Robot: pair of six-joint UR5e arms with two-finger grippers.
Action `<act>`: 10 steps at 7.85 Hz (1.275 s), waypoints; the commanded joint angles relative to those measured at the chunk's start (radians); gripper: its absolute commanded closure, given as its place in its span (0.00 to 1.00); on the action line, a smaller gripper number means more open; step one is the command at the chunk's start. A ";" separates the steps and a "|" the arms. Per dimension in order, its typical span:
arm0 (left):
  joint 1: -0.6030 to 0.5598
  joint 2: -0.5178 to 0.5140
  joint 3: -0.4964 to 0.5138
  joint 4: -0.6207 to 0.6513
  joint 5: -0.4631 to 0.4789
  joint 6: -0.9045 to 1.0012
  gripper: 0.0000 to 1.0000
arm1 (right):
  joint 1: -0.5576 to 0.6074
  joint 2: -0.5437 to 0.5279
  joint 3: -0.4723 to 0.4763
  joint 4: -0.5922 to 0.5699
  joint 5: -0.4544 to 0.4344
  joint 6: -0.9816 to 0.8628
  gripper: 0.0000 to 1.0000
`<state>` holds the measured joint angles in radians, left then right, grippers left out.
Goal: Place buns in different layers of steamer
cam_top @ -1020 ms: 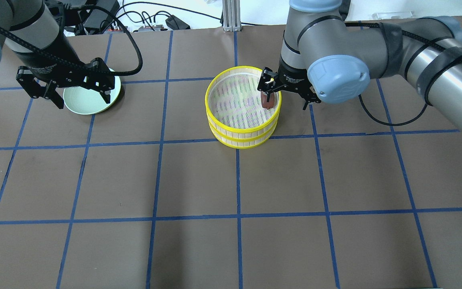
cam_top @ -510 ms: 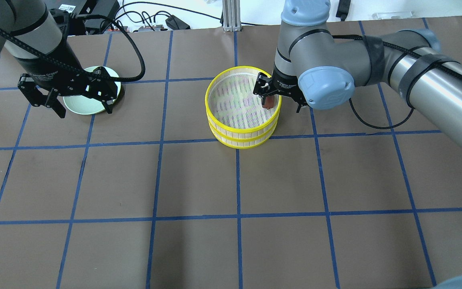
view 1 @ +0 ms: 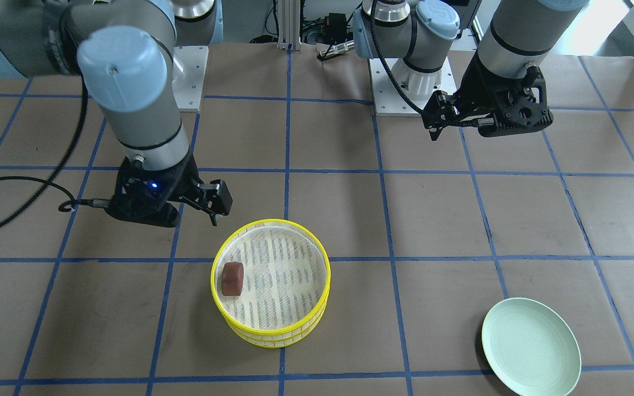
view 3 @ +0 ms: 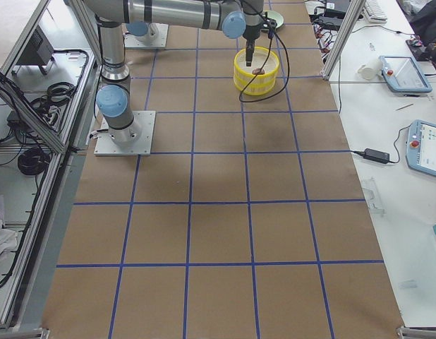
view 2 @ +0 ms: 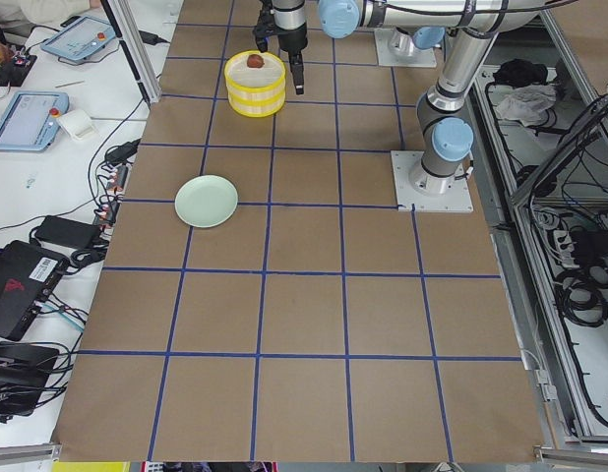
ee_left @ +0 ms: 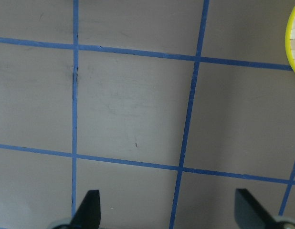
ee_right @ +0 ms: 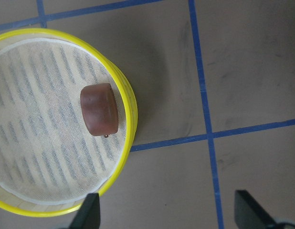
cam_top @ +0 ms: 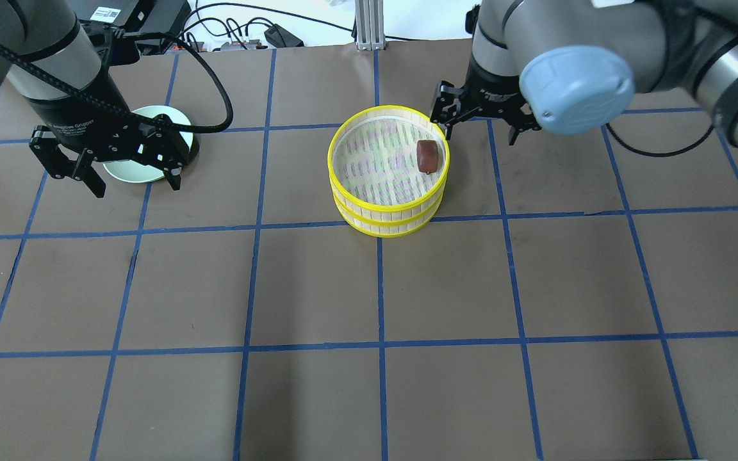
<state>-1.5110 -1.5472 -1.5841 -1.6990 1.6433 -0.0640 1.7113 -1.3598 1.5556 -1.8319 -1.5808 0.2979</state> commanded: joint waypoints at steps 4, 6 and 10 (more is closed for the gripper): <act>-0.002 0.004 0.001 -0.005 -0.005 -0.002 0.00 | -0.075 -0.200 -0.046 0.252 -0.016 -0.180 0.00; -0.002 0.006 0.001 -0.007 -0.003 -0.002 0.00 | -0.075 -0.200 -0.048 0.260 -0.018 -0.180 0.00; -0.002 0.006 0.001 -0.007 0.004 0.001 0.00 | -0.075 -0.199 -0.045 0.255 -0.028 -0.178 0.00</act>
